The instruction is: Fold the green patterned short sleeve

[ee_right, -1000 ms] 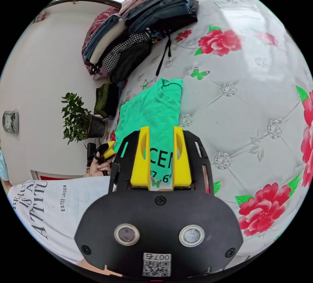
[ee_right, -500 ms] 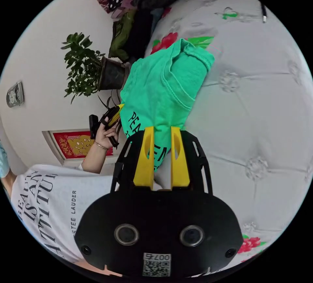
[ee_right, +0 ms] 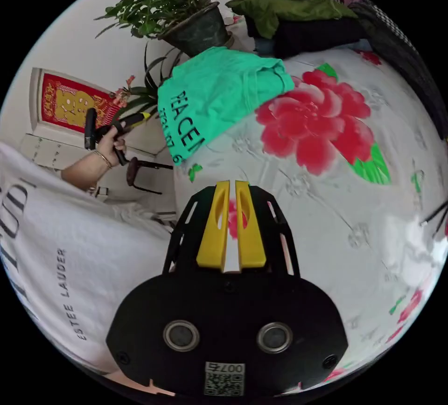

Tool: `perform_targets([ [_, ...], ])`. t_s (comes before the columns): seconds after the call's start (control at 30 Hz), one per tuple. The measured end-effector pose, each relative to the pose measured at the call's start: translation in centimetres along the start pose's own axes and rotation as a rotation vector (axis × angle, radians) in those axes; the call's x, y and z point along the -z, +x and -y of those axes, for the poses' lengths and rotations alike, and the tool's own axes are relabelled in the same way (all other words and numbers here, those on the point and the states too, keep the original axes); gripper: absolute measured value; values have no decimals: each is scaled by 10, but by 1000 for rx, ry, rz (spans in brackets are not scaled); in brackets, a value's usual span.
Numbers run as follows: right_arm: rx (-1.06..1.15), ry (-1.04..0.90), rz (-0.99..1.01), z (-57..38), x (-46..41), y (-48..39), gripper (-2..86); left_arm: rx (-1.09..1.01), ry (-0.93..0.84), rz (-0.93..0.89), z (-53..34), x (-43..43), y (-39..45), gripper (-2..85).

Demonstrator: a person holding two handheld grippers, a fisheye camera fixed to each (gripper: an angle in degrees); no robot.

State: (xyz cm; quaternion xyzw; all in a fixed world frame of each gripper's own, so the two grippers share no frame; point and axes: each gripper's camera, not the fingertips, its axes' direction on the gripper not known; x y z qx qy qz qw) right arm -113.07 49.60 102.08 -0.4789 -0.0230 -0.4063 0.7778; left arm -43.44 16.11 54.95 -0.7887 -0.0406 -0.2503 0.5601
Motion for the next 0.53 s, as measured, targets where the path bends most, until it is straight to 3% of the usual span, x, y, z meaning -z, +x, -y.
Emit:
perform_targets([
  [0.13,-72,-113,-350,-143,24,-20,1,-422,-23,-18,-31,4,94,-9],
  [0.2,-150,-152,-405,-202,28,-26,1,-591,-16,-68,-48,2,138,-10],
  [0.33,-262,-140,-394,-310,12,-51,7,-897,-43,-115,-106,-13,235,-10],
  [0.43,-340,93,-438,-366,10,-70,17,-1033,-112,-163,-155,-26,293,-10],
  [0.53,-429,192,-265,-412,21,-57,35,-1115,-183,-205,-200,-39,337,-10],
])
